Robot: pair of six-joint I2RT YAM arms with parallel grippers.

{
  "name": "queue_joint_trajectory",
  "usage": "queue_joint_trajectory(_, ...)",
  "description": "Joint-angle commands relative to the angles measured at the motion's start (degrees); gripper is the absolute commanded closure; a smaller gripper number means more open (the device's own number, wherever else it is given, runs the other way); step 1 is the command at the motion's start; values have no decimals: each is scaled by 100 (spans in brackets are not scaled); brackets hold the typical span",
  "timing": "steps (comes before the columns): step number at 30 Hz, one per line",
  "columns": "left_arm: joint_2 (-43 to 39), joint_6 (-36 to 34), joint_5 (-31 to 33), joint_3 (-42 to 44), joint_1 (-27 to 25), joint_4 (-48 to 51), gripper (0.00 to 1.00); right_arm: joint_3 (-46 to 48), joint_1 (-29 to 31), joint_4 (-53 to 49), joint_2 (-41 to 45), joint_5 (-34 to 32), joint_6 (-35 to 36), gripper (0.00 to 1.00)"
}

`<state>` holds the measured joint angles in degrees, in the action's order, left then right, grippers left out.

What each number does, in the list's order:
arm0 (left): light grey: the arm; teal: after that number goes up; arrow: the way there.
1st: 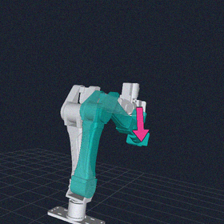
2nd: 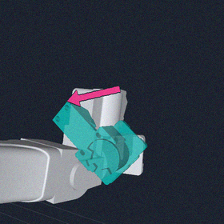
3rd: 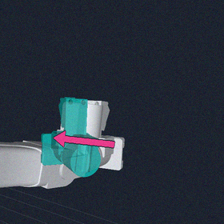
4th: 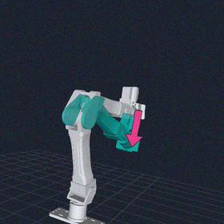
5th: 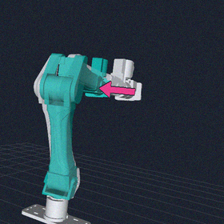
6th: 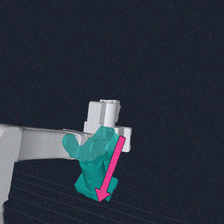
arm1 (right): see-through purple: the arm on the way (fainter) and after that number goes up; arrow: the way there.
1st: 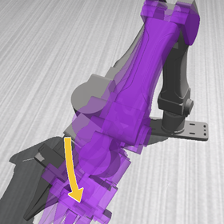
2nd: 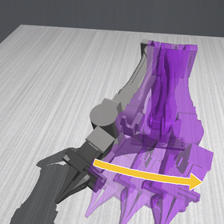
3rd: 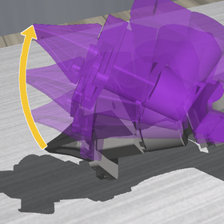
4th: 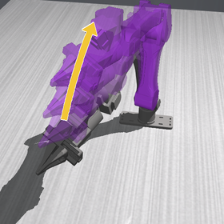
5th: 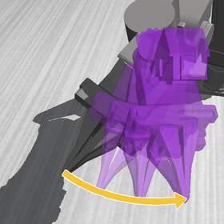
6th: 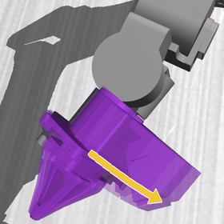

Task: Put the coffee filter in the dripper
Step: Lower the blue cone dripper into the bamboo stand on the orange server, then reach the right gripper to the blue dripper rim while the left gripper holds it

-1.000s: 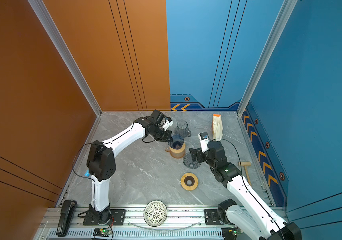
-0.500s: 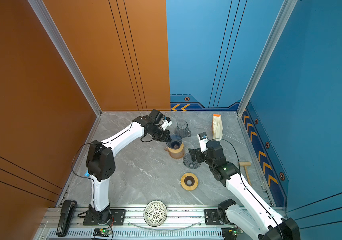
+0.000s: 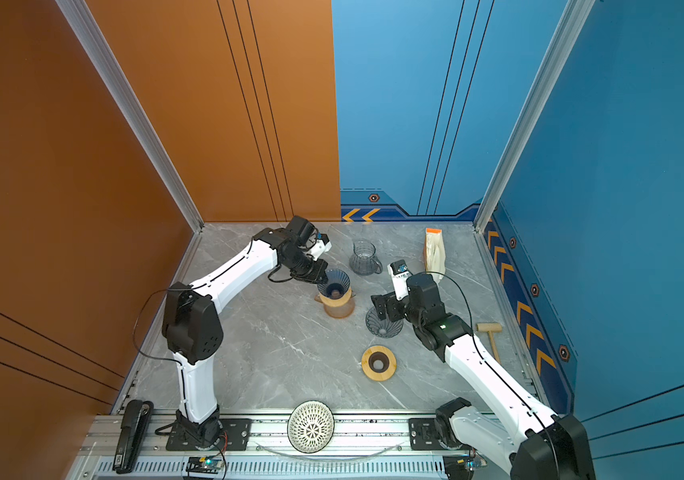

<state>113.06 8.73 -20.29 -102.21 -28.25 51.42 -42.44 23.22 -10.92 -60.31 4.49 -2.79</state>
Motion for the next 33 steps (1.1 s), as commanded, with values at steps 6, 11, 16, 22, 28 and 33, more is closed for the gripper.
queue_joint_trajectory(6, -502, -323, 510, 527, 178, 661, 100, -718, 140, -472, -654, 376, -213, 0)
queue_joint_trajectory(11, -807, -380, 605, 860, 289, 714, 100, -1093, 355, -733, -1063, 379, -252, 0)
queue_joint_trajectory(16, -995, -399, 597, 1171, 404, 715, 100, -1536, 560, -939, -1484, 471, -502, 0)
queue_joint_trajectory(22, -1003, -333, 570, 1136, 474, 706, 98, -2075, 956, -1124, -1958, 385, -549, 3)
queue_joint_trajectory(28, -1003, -274, 415, 925, 485, 711, 87, -2750, 1177, -1550, -2445, 413, -583, 12)
queue_joint_trajectory(33, -1129, -214, 510, 848, 487, 698, 75, -3290, 1361, -1870, -2802, 442, -634, 16)
